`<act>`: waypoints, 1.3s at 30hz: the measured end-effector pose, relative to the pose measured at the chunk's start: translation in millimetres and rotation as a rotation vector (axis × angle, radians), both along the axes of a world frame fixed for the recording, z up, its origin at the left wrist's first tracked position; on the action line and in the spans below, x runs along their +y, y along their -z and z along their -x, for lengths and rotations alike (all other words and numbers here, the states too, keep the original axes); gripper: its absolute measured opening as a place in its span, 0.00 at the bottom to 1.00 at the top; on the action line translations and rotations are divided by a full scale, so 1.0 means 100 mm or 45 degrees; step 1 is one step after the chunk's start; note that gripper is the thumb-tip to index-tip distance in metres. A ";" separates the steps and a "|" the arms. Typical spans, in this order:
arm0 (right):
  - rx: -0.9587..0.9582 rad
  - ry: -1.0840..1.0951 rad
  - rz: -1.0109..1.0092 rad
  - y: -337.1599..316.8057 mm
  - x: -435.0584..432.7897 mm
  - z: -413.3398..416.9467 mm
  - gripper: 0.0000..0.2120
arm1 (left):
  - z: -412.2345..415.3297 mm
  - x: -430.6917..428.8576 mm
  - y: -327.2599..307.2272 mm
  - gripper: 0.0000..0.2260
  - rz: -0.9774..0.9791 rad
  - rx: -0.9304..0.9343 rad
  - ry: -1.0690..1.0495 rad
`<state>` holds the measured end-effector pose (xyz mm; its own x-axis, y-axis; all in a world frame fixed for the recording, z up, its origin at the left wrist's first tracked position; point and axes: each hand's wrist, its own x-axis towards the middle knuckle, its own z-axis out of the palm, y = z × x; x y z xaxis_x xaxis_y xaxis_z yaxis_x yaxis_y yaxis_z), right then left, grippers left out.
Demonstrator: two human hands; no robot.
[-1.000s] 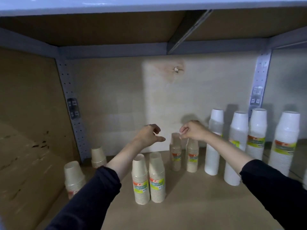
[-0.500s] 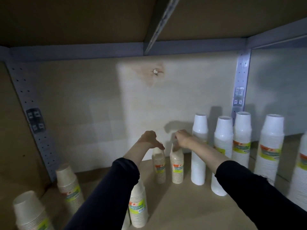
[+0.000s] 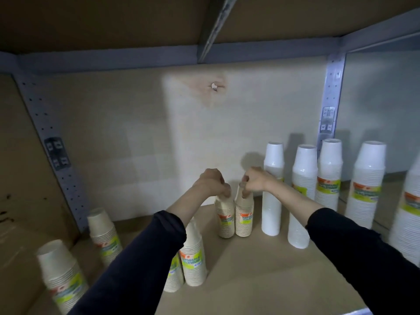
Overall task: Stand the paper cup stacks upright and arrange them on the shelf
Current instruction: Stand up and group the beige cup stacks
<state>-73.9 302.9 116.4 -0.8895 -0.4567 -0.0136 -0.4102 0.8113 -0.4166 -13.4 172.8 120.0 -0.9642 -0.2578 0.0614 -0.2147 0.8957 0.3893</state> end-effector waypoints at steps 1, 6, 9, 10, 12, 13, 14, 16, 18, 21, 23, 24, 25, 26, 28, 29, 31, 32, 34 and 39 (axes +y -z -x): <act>0.020 0.002 -0.009 -0.02 0.03 -0.06 0.22 | -0.06 0.03 0.00 0.15 -0.001 0.006 0.013; 0.039 -0.034 -0.072 -0.15 0.22 -0.38 0.08 | -0.39 0.18 -0.02 0.19 -0.009 0.053 0.070; 0.006 -0.054 -0.064 -0.20 0.33 -0.57 0.18 | -0.62 0.25 -0.04 0.17 -0.037 0.099 0.084; 0.011 -0.071 -0.064 -0.22 0.37 -0.64 0.18 | -0.71 0.26 -0.04 0.17 -0.042 0.120 0.084; -0.008 -0.104 -0.058 -0.24 0.44 -0.77 0.12 | -0.88 0.30 -0.03 0.16 -0.045 0.154 0.074; -0.014 -0.124 -0.052 -0.25 0.46 -0.84 0.09 | -0.97 0.31 -0.02 0.15 -0.043 0.162 0.072; -0.020 -0.142 -0.043 -0.25 0.46 -0.90 0.11 | -1.06 0.32 -0.01 0.15 -0.037 0.166 0.073; -0.032 -0.175 -0.043 -0.23 0.45 -1.00 0.19 | -1.24 0.32 0.01 0.16 -0.024 0.163 0.074; -0.008 -0.217 -0.047 -0.21 0.41 -1.12 0.15 | -1.41 0.30 0.03 0.16 -0.003 0.153 0.064; 0.013 -0.281 -0.052 -0.22 0.30 -1.28 0.11 | -1.65 0.23 0.04 0.16 0.048 0.131 0.038; 0.023 -0.323 -0.034 -0.22 0.19 -1.38 0.15 | -1.80 0.14 0.04 0.17 0.059 0.122 -0.001; 0.016 -0.342 -0.022 -0.21 0.12 -1.43 0.18 | -1.86 0.08 0.03 0.17 0.063 0.126 -0.022; 0.009 -0.356 -0.003 -0.20 0.06 -1.47 0.19 | -1.93 0.03 0.03 0.17 0.075 0.136 -0.042; 0.004 -0.363 0.013 -0.19 -0.01 -1.51 0.20 | -1.98 -0.02 0.03 0.17 0.090 0.145 -0.064; -0.009 -0.376 0.036 -0.16 -0.14 -1.57 0.19 | -2.07 -0.12 0.03 0.17 0.107 0.153 -0.110; -0.013 -0.385 0.044 -0.15 -0.20 -1.60 0.19 | -2.11 -0.17 0.03 0.17 0.109 0.153 -0.132; -0.012 -0.398 0.052 -0.12 -0.31 -1.65 0.19 | -2.16 -0.24 0.05 0.16 0.111 0.141 -0.174; -0.013 -0.400 0.054 -0.11 -0.36 -1.67 0.19 | -2.17 -0.28 0.06 0.17 0.108 0.135 -0.191; -0.014 -0.394 0.060 -0.07 -0.44 -1.70 0.20 | -2.19 -0.33 0.09 0.18 0.088 0.131 -0.216; 0.023 -0.349 0.046 0.03 -0.57 -1.70 0.21 | -2.15 -0.43 0.16 0.18 0.030 0.119 -0.202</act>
<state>95.7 246.0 113.0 -0.7325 -0.6804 0.0219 -0.6200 0.6535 -0.4341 201.9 129.7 104.0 -0.9015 -0.4035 0.1563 -0.3178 0.8626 0.3936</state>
